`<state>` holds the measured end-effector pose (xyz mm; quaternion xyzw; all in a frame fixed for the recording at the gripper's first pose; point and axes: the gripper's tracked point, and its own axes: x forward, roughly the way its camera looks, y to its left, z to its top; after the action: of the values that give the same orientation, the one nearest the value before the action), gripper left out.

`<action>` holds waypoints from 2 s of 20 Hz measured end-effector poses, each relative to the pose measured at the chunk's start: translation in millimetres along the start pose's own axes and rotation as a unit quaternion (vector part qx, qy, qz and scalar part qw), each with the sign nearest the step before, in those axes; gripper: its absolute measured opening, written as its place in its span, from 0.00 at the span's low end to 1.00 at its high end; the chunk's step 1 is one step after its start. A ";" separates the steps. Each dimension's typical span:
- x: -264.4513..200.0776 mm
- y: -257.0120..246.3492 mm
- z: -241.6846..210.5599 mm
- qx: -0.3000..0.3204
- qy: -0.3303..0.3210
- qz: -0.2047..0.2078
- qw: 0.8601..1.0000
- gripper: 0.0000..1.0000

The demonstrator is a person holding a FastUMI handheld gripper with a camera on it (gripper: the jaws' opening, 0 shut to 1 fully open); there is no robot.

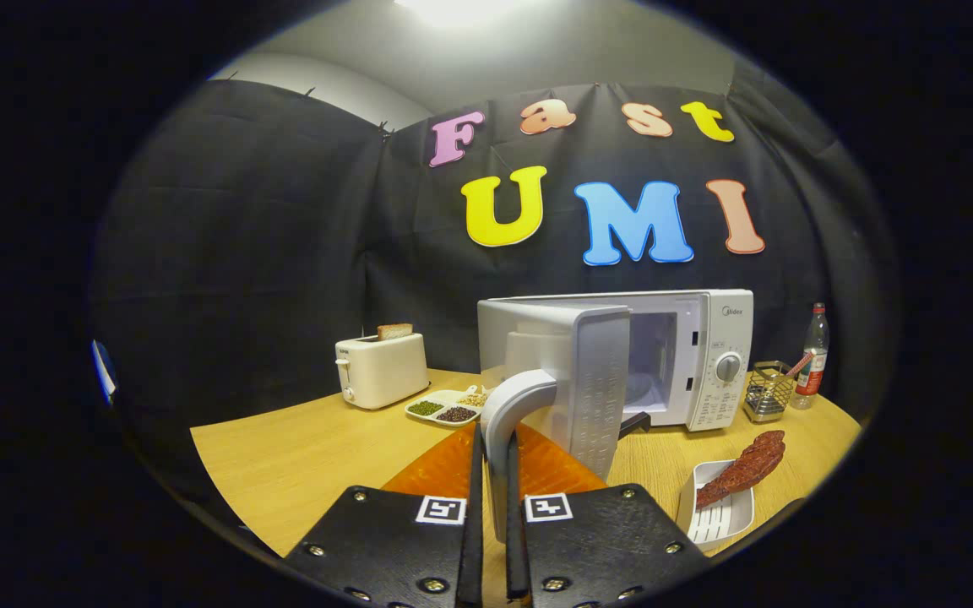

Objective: Open the microwave, put the food inside, and close the microwave door.

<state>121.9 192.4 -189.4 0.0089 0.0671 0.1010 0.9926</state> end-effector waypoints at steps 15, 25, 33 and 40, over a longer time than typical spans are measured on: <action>6.8 72.6 -2.7 0.007 -0.008 -0.077 0.997 0.11; -13.3 100.2 -4.2 0.012 -0.010 0.027 1.000 0.11; -43.5 56.3 9.3 -0.010 -0.014 0.104 0.994 0.81; -49.6 -99.2 24.6 -0.007 -0.031 -0.026 0.999 0.93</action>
<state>96.9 85.1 -161.6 0.0029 0.0357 0.0755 0.9965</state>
